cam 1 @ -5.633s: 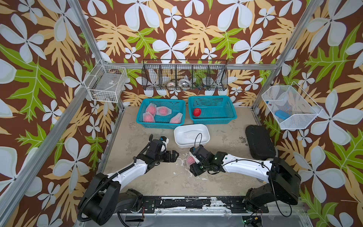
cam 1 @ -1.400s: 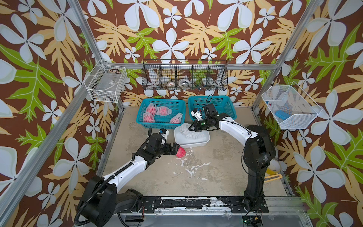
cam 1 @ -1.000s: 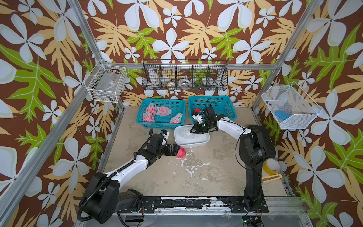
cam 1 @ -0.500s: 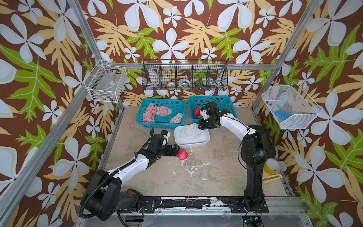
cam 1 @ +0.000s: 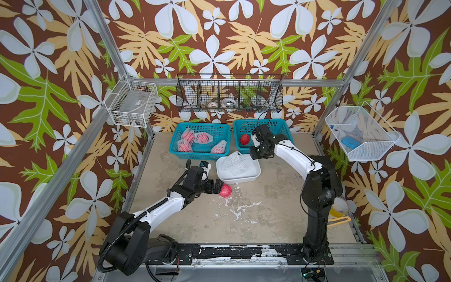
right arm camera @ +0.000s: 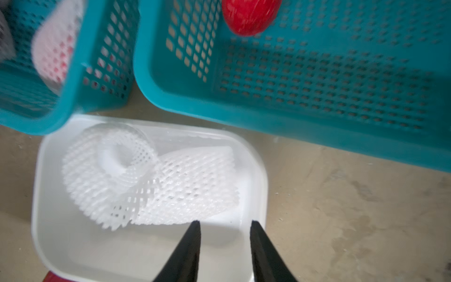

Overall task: Remove foam nets from apples
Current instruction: Place the foam net into the storage box, then pick up the apple from the center of the board.

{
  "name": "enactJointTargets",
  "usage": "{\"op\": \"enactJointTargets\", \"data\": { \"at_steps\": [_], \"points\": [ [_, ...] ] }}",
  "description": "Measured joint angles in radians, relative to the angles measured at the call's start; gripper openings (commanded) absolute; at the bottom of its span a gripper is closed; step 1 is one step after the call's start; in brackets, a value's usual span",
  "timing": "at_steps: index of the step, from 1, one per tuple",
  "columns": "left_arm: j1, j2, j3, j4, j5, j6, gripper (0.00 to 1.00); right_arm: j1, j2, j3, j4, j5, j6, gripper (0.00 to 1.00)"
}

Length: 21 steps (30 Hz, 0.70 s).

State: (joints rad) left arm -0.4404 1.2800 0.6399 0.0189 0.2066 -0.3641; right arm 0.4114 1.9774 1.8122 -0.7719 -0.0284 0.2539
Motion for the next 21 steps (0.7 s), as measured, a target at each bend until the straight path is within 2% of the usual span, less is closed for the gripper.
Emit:
{"op": "enactJointTargets", "data": {
  "at_steps": [2,5,8,11,15,21],
  "points": [
    [0.0,-0.014,0.002,-0.004,-0.004,-0.001,1.0,0.011,-0.071,-0.023,0.008,0.012,-0.001,0.46],
    [0.022,-0.035,0.027,-0.036,0.004,-0.005,1.0,0.094,-0.221,-0.181,0.098,-0.019,-0.023,0.66],
    [0.093,-0.058,0.054,-0.07,0.043,-0.01,1.0,0.238,-0.378,-0.427,0.235,-0.098,-0.037,0.7],
    [0.158,-0.079,0.058,-0.106,0.071,-0.021,1.0,0.341,-0.451,-0.616,0.341,-0.162,-0.006,0.72],
    [0.17,-0.081,0.051,-0.134,0.093,-0.019,1.0,0.431,-0.439,-0.712,0.39,-0.195,0.04,0.78],
    [0.174,-0.066,0.022,-0.134,0.136,-0.002,1.0,0.442,-0.318,-0.695,0.412,-0.186,0.082,0.86]
  ]
}}
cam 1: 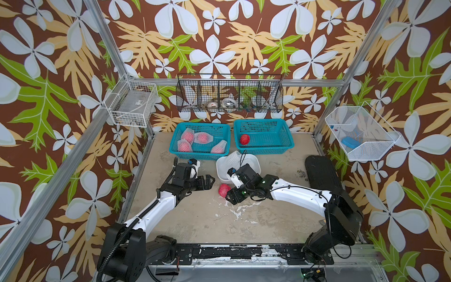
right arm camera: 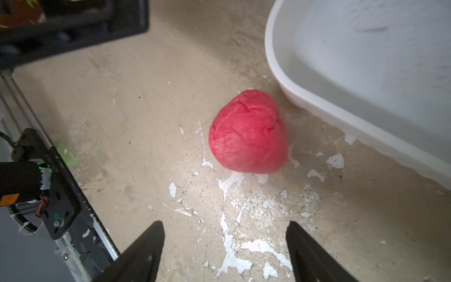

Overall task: Remove foam nets from apples
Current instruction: Pick up the apple from the center of the board.

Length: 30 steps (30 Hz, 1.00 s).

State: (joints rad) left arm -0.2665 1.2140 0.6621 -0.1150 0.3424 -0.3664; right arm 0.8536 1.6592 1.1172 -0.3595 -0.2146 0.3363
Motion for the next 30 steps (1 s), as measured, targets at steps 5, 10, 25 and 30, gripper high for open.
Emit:
{"op": "enactJointTargets", "data": {
  "at_steps": [5,10,25,30],
  "points": [
    [0.0,-0.003,0.0,-0.01,0.027,0.014,1.0,0.003,0.091,0.056,0.021,0.002,0.003,0.88],
    [0.0,-0.016,-0.008,-0.022,0.029,0.024,1.0,0.003,0.179,0.105,0.045,0.002,0.003,0.9],
    [0.0,0.004,-0.008,-0.03,0.032,0.028,1.0,0.01,0.32,0.188,0.051,0.039,-0.009,0.96],
    [0.0,0.007,-0.01,-0.029,0.032,0.028,1.0,0.021,0.346,0.211,0.055,0.043,-0.012,0.92]
  ]
}}
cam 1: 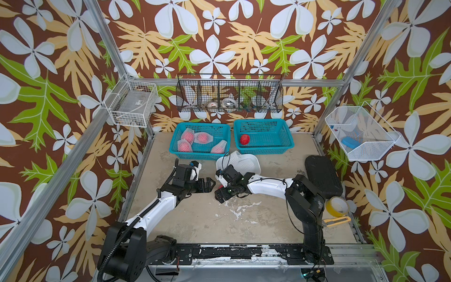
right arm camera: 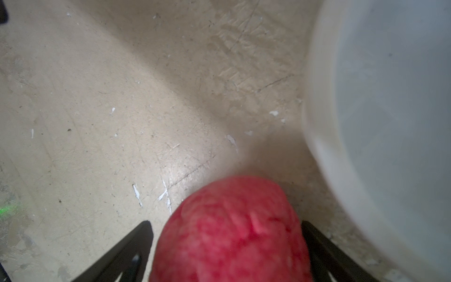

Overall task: Remove foam nets from apples
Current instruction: Pick up the apple from the center of the board.

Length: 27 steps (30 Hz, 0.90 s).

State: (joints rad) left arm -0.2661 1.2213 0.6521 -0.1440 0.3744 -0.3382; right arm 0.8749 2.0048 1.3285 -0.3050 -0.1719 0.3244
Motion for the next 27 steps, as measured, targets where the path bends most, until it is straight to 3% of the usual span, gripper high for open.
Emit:
{"op": "enactJointTargets", "data": {
  "at_steps": [10,14,21,27],
  "points": [
    [0.0,0.0,-0.003,-0.001,-0.004,0.0,1.0,0.007,-0.027,-0.008,0.0,0.023,-0.011,0.57],
    [0.0,0.0,-0.003,0.001,-0.004,0.0,1.0,0.007,-0.068,-0.013,0.003,0.021,-0.023,0.5],
    [0.001,-0.072,0.059,0.032,-0.009,-0.024,1.0,-0.04,-0.226,0.055,-0.032,-0.027,-0.057,0.47],
    [-0.025,-0.094,0.101,0.268,-0.032,-0.109,1.0,-0.286,-0.163,0.335,-0.011,0.004,-0.034,0.46]
  ]
}}
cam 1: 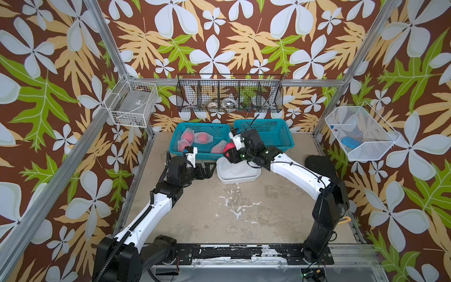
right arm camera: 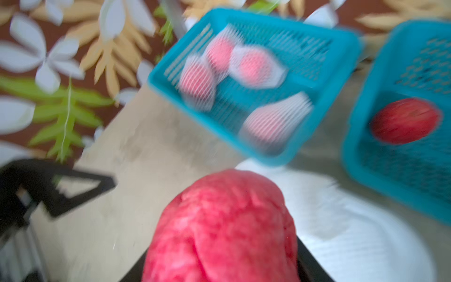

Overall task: Remove foam nets from apples
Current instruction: Pick up the apple from the center of the board, then place the apple in the basket.

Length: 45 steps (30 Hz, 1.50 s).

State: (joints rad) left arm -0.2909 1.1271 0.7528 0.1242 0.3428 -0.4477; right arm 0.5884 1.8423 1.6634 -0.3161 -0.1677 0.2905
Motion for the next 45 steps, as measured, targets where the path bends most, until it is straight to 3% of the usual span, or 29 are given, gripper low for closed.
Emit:
{"op": "enactJointTargets", "data": {
  "at_steps": [5,9,17,24,36,45],
  "points": [
    [-0.099,0.143,0.15,0.105,-0.01,0.016,1.0,-0.187,0.223,0.274,-0.046,0.07,0.046,0.46],
    [-0.114,0.235,0.203,0.119,-0.032,0.051,1.0,-0.281,0.322,0.332,-0.08,0.119,0.069,0.47],
    [-0.108,0.423,0.34,0.066,-0.104,0.141,1.0,-0.339,0.476,0.41,-0.098,0.15,0.077,0.51],
    [-0.014,0.564,0.421,0.057,-0.106,0.138,1.0,-0.387,0.584,0.446,-0.119,0.153,0.099,0.63],
    [0.08,0.752,0.645,-0.047,-0.166,0.232,1.0,-0.385,0.607,0.447,-0.116,0.107,0.128,0.9],
    [0.116,0.818,0.737,-0.109,-0.183,0.277,1.0,-0.375,0.44,0.346,-0.083,0.107,0.128,1.0]
  ]
}}
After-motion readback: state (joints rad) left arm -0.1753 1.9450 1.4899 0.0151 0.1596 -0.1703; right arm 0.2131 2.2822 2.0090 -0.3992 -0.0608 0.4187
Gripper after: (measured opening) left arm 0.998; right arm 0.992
